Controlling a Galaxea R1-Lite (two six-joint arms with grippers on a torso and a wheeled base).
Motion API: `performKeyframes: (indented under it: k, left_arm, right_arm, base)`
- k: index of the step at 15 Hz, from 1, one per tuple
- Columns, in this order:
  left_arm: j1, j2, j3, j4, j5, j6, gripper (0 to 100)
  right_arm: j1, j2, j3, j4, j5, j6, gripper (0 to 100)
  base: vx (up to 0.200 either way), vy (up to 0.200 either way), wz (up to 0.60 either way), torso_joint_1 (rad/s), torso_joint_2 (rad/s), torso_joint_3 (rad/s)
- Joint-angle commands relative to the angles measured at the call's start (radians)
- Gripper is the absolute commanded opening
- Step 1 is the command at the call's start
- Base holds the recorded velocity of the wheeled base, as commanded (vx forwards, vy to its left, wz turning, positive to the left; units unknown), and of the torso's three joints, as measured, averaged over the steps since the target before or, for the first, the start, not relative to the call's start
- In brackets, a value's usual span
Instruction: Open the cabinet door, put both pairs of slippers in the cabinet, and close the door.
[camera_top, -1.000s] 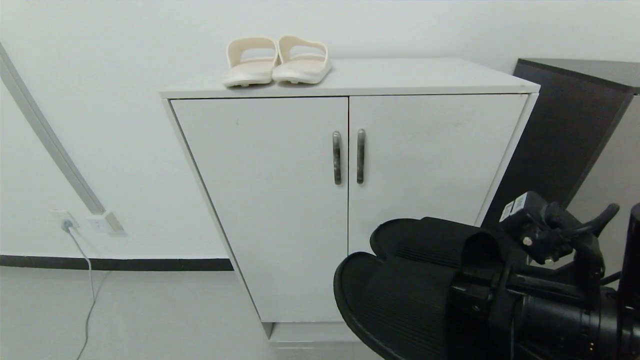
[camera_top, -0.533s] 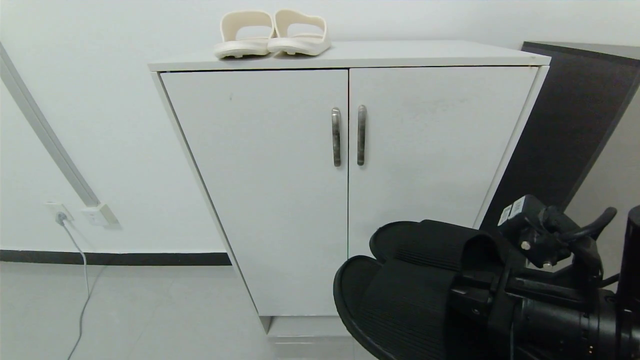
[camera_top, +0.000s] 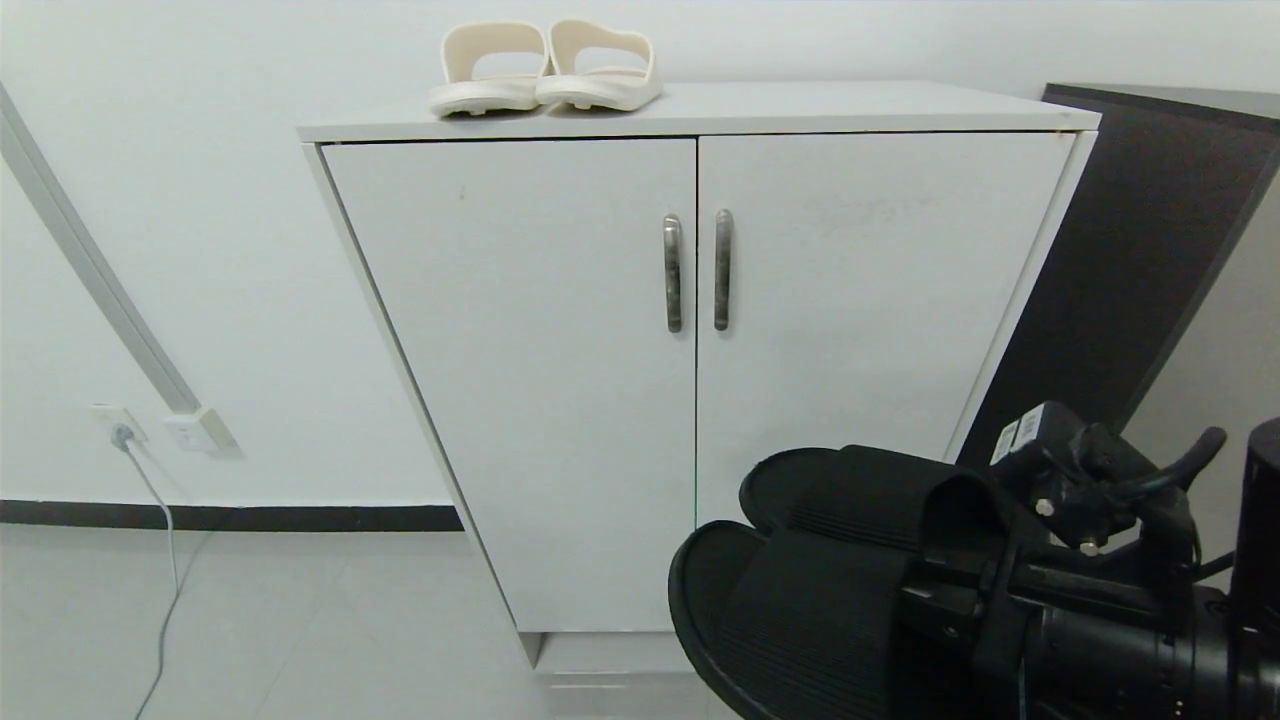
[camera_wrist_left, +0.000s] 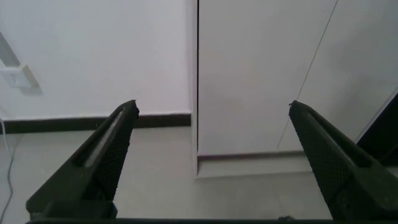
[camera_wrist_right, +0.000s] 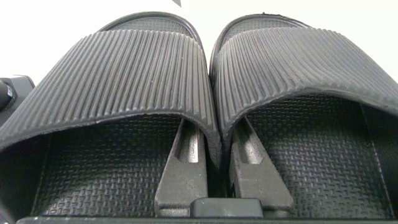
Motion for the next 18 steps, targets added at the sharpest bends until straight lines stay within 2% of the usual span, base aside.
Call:
performKeyframes:
  k: [1, 2, 4, 5, 6, 7, 8, 12, 15, 18]
  left_arm:
    - [-0.009, 0.186, -0.119, -0.001, -0.038, -0.030, 100]
    - [-0.016, 0.299, -0.156, -0.028, -0.124, -0.030, 100]
    - [-0.016, 0.433, -0.192, -0.090, -0.247, -0.030, 100]
    - [-0.016, 0.540, -0.234, -0.145, -0.348, -0.028, 100]
    - [-0.018, 0.614, -0.272, -0.188, -0.415, -0.030, 100]
    - [-0.024, 0.674, -0.309, -0.213, -0.471, -0.028, 100]
    - [-0.059, 0.732, -0.358, -0.219, -0.501, -0.028, 100]
    - [-0.299, 0.930, -0.548, -0.220, -0.497, -0.033, 100]
    - [-0.428, 1.072, -0.671, -0.220, -0.474, -0.041, 100]
    - [-0.544, 1.215, -0.800, -0.240, -0.475, -0.102, 100]
  right_arm:
    - [0.000, 0.010, 0.002, -0.001, 0.000, -0.001, 0]
    - [0.000, 0.010, 0.002, -0.001, 0.000, -0.001, 0]
    - [0.000, 0.008, 0.002, -0.001, 0.000, -0.002, 0]
    - [0.000, 0.008, 0.002, -0.001, 0.000, -0.002, 0]
    - [0.000, 0.007, 0.002, -0.001, 0.000, -0.002, 0]
    - [0.000, 0.007, 0.002, -0.001, 0.000, -0.002, 0]
    - [0.000, 0.007, 0.004, -0.001, 0.000, -0.002, 0]
    - [0.000, 0.005, 0.007, -0.009, 0.000, -0.001, 0]
    - [-0.001, 0.016, 0.007, -0.014, 0.000, -0.001, 0]
    - [-0.001, 0.016, 0.013, -0.014, 0.000, -0.001, 0]
  base:
    - [0.000, 0.000, 0.00, 0.000, 0.00, 0.000]
    - [0.000, 0.000, 0.00, 0.000, 0.00, 0.000]
    - [0.000, 0.000, 0.00, 0.000, 0.00, 0.000]
    - [0.000, 0.000, 0.00, 0.000, 0.00, 0.000]
    - [0.000, 0.000, 0.00, 0.000, 0.00, 0.000]
    - [0.000, 0.000, 0.00, 0.000, 0.00, 0.000]
    - [0.000, 0.000, 0.00, 0.000, 0.00, 0.000]
    - [0.000, 0.000, 0.00, 0.000, 0.00, 0.000]
    - [0.000, 0.000, 0.00, 0.000, 0.00, 0.000]
    - [0.000, 0.000, 0.00, 0.000, 0.00, 0.000]
